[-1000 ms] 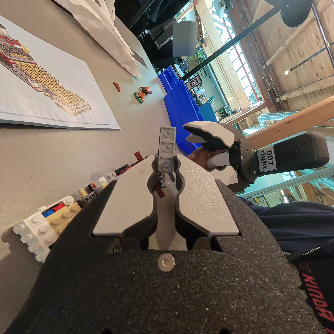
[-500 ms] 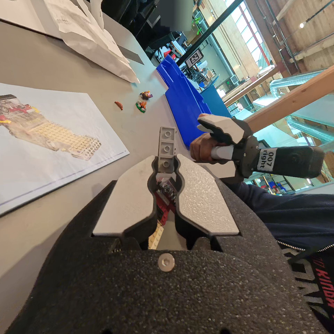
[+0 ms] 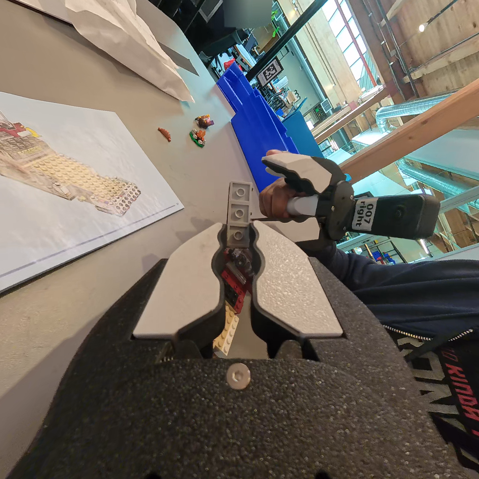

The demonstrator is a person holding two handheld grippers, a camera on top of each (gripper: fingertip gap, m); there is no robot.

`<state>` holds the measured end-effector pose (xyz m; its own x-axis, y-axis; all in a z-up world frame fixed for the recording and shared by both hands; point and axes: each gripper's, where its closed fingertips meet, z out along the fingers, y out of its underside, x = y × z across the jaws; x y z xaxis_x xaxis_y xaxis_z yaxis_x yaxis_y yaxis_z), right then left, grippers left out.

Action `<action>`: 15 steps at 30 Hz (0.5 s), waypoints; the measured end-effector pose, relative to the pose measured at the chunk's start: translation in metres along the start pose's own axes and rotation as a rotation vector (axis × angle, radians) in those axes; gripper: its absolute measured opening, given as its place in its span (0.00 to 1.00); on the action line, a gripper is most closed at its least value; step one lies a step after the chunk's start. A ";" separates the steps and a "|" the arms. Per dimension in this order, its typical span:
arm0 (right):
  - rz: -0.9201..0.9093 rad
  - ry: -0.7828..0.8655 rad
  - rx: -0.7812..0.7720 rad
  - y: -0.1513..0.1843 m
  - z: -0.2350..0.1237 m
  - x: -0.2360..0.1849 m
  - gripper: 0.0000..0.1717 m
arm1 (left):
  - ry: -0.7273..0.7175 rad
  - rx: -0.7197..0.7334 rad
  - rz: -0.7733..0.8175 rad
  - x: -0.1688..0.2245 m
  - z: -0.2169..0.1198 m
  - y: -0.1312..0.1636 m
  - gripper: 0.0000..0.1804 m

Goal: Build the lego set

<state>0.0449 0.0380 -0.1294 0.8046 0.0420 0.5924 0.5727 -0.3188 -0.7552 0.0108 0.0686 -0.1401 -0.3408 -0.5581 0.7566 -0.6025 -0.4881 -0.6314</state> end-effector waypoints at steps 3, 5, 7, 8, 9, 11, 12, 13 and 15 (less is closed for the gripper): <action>0.022 0.004 0.014 0.002 -0.002 0.003 0.30 | 0.000 0.002 0.012 0.002 -0.002 -0.001 0.09; 0.012 0.026 0.017 0.005 -0.003 0.007 0.30 | 0.000 0.012 0.025 0.004 -0.003 -0.004 0.09; -0.005 0.043 0.022 0.007 -0.003 0.010 0.30 | -0.001 0.016 0.035 0.005 -0.004 -0.005 0.09; -0.014 0.052 0.026 0.007 -0.003 0.010 0.30 | -0.001 0.014 0.038 0.005 -0.004 -0.005 0.09; -0.027 0.062 0.030 0.007 -0.004 0.010 0.30 | -0.003 0.015 0.040 0.005 -0.004 -0.005 0.09; -0.062 0.081 0.040 0.007 -0.004 0.011 0.30 | -0.007 0.016 0.045 0.005 -0.005 -0.006 0.09; -0.080 0.095 0.046 0.007 -0.005 0.011 0.30 | -0.007 0.018 0.048 0.005 -0.006 -0.006 0.09; -0.100 0.110 0.050 0.007 -0.006 0.012 0.30 | -0.005 0.021 0.050 0.005 -0.006 -0.007 0.09; -0.133 0.140 0.058 0.006 -0.007 0.015 0.30 | 0.003 0.028 0.048 0.006 -0.007 -0.008 0.09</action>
<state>0.0592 0.0297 -0.1231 0.6936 -0.0532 0.7184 0.6840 -0.2643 -0.6799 0.0085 0.0740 -0.1290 -0.3710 -0.5796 0.7255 -0.5646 -0.4795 -0.6718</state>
